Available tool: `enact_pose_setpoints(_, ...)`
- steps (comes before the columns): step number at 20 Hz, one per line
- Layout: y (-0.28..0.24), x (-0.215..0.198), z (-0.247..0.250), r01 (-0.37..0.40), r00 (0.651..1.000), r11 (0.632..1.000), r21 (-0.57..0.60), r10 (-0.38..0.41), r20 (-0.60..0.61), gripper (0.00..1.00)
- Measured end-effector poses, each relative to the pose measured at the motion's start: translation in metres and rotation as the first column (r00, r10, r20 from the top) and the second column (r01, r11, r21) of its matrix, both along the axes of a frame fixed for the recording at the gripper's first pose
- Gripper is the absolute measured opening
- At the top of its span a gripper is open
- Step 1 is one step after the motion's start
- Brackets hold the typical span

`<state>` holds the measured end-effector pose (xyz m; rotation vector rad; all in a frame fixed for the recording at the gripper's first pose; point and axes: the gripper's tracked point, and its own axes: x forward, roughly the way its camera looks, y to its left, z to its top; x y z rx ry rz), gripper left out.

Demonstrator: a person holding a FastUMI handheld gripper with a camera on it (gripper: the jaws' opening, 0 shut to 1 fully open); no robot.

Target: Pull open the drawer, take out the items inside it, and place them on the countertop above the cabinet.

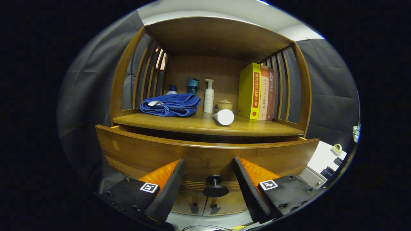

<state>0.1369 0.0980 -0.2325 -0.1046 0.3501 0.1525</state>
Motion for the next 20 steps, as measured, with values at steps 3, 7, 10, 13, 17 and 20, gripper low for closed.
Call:
enact_pose_setpoints(3, 0.003, 0.01, -0.004, 0.001, 1.0, 1.0, 0.002, -0.001, -0.008, 0.99)
enact_pose_setpoints(7, 0.006, 0.02, -0.01, -0.002, 1.0, 1.0, -0.009, 0.002, -0.014, 0.99)
enact_pose_setpoints(10, 0.008, 0.025, -0.015, -0.002, 1.0, 1.0, -0.016, 0.001, -0.022, 0.99)
enact_pose_setpoints(13, 0.011, 0.031, -0.018, -0.001, 1.0, 1.0, -0.019, 0.0, -0.026, 0.99)
enact_pose_setpoints(17, 0.015, 0.039, -0.022, -0.001, 1.0, 1.0, -0.025, 0.0, -0.029, 0.99)
enact_pose_setpoints(20, 0.017, 0.04, -0.022, -0.016, 1.0, 0.999, -0.045, 0.015, -0.019, 0.99)
